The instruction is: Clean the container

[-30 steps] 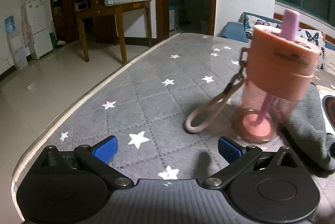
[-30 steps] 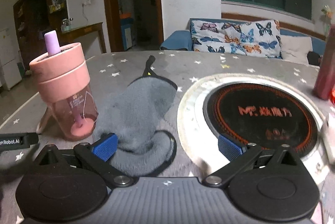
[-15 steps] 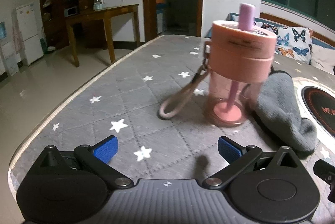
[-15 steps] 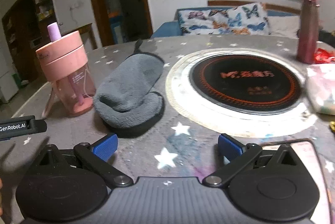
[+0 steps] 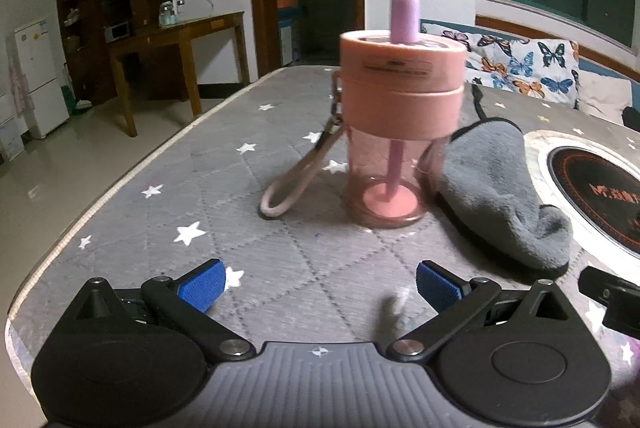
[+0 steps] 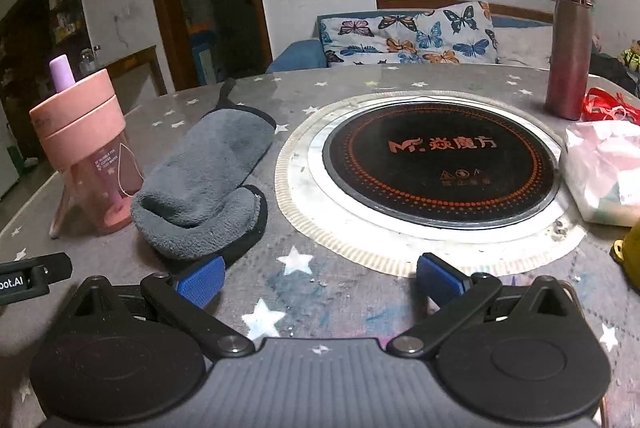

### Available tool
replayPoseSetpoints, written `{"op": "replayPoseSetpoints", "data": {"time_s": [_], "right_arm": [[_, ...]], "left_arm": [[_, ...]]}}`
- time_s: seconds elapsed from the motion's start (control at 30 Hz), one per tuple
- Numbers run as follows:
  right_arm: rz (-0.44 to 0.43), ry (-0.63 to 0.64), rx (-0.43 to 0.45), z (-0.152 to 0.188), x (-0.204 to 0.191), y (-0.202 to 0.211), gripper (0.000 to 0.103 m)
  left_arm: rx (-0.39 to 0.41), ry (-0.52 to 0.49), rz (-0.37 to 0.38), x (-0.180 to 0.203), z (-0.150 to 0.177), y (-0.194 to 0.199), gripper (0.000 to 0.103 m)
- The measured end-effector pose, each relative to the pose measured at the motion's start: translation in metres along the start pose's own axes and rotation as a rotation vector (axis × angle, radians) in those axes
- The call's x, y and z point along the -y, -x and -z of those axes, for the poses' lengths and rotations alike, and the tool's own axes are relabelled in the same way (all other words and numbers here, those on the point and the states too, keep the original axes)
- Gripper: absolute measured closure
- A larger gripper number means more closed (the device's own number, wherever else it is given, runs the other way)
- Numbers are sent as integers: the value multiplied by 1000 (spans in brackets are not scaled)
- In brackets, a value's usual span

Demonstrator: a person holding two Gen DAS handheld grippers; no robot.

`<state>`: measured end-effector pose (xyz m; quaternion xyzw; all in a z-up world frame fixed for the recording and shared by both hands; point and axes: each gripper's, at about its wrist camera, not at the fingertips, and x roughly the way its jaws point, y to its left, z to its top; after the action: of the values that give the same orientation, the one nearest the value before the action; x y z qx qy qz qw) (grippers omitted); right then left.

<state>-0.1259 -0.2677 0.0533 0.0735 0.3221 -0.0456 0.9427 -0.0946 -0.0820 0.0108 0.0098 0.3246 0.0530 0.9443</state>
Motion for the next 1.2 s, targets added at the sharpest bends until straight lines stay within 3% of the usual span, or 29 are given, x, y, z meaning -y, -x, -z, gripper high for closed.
{"op": "replayPoseSetpoints", "data": {"time_s": [0.37, 0.9, 1.07, 1.2], "right_arm": [[103, 19, -15, -3, 12, -1, 0], [275, 201, 20, 1, -15, -1, 0], [268, 317, 57, 1, -37, 2, 0], [218, 258, 50, -17, -43, -3, 0]], "left_arm": [[-10, -11, 24, 1, 0, 2, 0], [-11, -11, 51, -7, -2, -6, 0], [-11, -22, 34, -10, 0, -13, 0], [-6, -9, 14, -20, -6, -19, 0]]}}
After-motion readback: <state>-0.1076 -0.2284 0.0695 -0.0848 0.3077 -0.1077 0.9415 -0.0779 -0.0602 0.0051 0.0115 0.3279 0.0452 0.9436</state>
